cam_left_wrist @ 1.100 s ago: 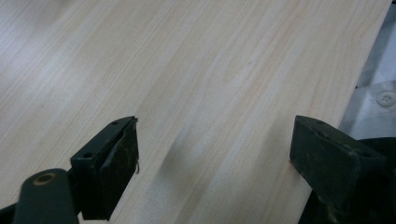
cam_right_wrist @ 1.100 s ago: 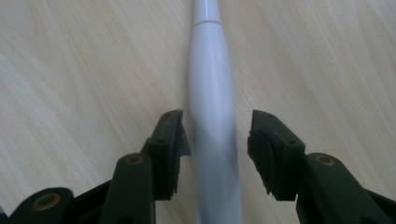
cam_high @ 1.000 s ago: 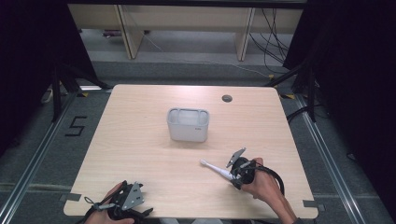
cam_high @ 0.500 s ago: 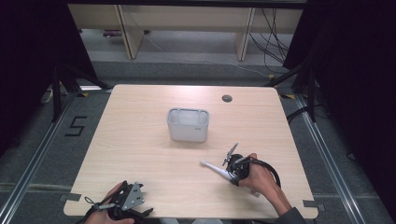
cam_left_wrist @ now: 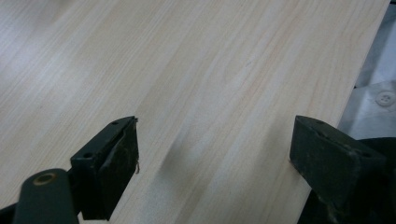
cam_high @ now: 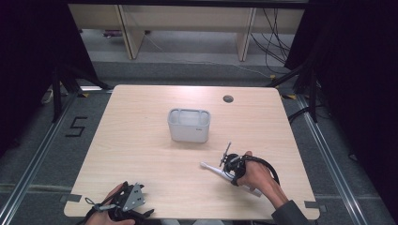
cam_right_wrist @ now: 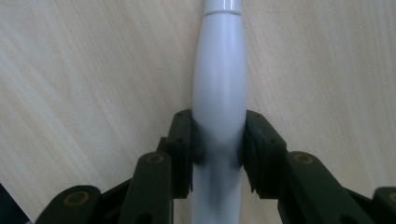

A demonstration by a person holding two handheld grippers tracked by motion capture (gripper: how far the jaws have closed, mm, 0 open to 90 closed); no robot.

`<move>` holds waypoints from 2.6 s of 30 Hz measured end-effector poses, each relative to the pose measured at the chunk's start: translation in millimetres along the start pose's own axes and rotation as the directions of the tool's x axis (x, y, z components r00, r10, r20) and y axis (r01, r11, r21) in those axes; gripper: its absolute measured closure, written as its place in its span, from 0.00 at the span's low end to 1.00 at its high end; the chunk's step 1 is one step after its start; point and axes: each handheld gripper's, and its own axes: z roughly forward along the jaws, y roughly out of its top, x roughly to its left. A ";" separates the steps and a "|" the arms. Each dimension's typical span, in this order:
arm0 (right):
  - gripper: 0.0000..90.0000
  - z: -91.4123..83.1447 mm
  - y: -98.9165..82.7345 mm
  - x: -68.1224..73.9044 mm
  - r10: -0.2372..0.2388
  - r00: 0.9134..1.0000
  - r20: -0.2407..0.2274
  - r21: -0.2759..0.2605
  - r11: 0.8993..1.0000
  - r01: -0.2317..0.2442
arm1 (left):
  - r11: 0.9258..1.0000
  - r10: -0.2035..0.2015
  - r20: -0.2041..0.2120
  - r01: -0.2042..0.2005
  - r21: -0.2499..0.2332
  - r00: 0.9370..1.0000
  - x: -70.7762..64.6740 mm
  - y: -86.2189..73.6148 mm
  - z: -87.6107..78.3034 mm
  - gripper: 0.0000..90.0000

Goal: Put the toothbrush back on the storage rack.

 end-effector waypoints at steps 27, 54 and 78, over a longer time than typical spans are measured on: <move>0.74 -18.0 -8.4 5.6 -0.045 0.998 0.046 -0.089 0.995 0.049 | 1.000 0.003 0.002 -0.003 0.003 1.000 0.8 0.4 -1.0 0.17; 0.74 -82.2 -19.3 -20.7 0.125 0.989 0.077 -0.642 0.765 -0.047 | 1.000 0.001 0.000 -0.001 -0.003 1.000 1.4 0.8 -1.8 0.17; 0.74 -83.6 2.7 -54.0 0.244 0.968 -0.052 -0.862 0.478 -0.167 | 1.000 0.004 0.001 -0.004 0.002 1.000 1.0 1.2 -1.6 0.17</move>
